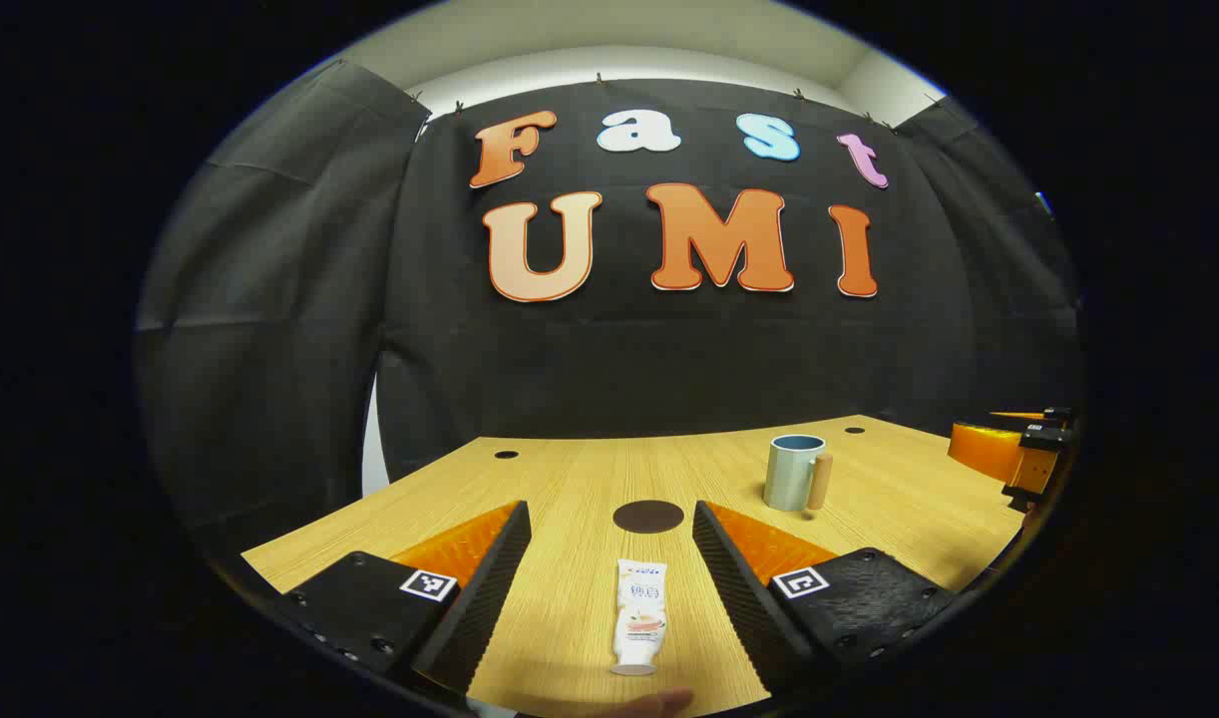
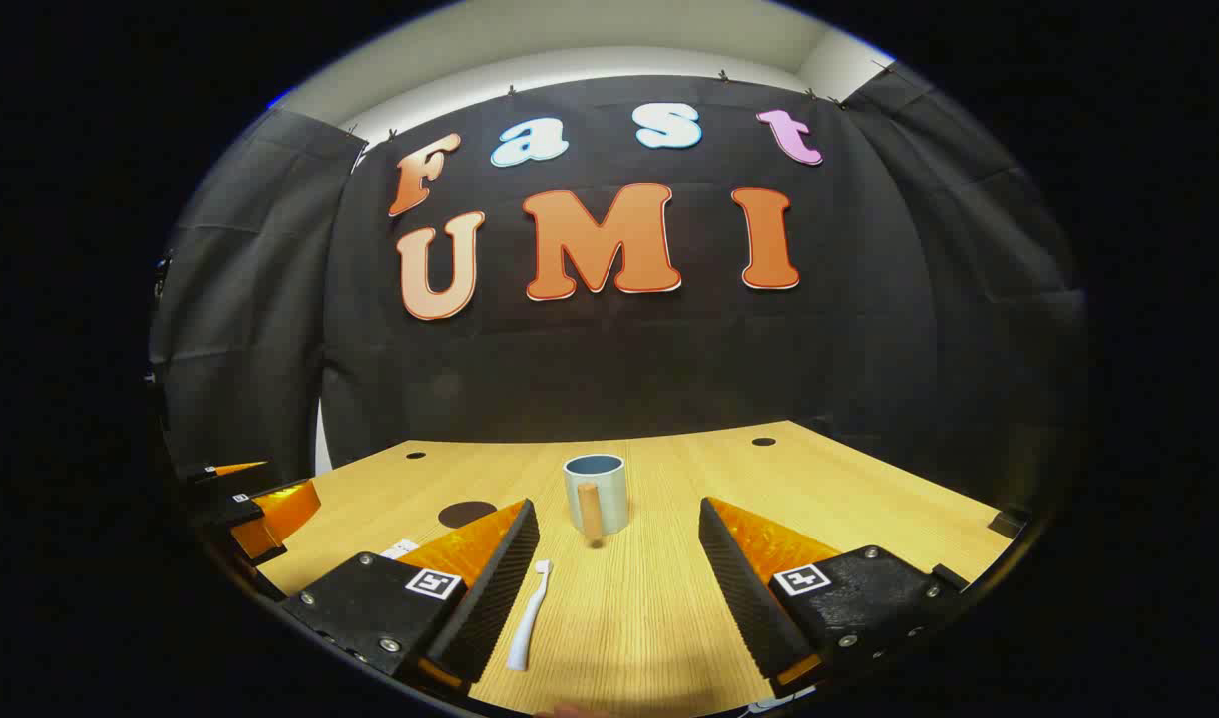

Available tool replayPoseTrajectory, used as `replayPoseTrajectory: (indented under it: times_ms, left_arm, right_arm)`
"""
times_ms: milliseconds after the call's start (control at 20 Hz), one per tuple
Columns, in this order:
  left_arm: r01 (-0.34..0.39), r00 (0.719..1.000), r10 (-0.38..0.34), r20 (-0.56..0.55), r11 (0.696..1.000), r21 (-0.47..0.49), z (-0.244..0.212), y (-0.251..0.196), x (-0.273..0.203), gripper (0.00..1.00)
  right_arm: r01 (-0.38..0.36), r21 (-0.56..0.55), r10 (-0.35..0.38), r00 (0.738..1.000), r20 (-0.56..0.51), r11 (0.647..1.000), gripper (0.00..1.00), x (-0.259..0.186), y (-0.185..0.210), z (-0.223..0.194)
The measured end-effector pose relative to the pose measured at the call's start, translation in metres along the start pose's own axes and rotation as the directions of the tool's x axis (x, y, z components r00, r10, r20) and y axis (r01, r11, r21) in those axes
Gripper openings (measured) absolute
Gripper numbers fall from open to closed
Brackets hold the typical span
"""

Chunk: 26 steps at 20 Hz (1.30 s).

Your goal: Put the toothbrush and toothpaste on the desktop into the cup, then pick up the cup and place it on the coaster on the desktop.

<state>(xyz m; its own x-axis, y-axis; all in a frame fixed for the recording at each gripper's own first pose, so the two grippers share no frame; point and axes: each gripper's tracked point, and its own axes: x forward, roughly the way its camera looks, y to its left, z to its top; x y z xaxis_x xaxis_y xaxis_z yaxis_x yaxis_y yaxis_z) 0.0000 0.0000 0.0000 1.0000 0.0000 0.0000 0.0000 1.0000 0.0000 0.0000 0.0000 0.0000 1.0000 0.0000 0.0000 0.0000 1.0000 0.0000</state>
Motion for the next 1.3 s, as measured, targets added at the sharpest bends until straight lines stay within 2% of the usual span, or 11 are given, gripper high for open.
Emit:
replayPoseTrajectory:
  times_ms: [600, 850, 1300]
  left_arm:
    - [-0.030, 0.999, 0.030, 0.030, 0.999, 0.011, 0.011, 0.002, 0.002, 0.99]
    - [-0.042, 0.998, 0.041, 0.037, 0.998, 0.040, 0.017, 0.005, 0.005, 0.99]
    - [-0.026, 0.999, 0.025, 0.035, 0.999, 0.026, 0.026, -0.001, 0.009, 0.99]
  right_arm:
    - [0.015, -0.031, -0.015, 1.000, 0.007, 0.999, 0.98, 0.001, -0.002, 0.002]
    - [0.030, -0.036, -0.030, 0.999, 0.025, 0.999, 0.98, 0.002, -0.005, 0.016]
    - [0.039, -0.046, -0.038, 0.999, 0.022, 0.998, 0.98, 0.011, 0.002, 0.037]
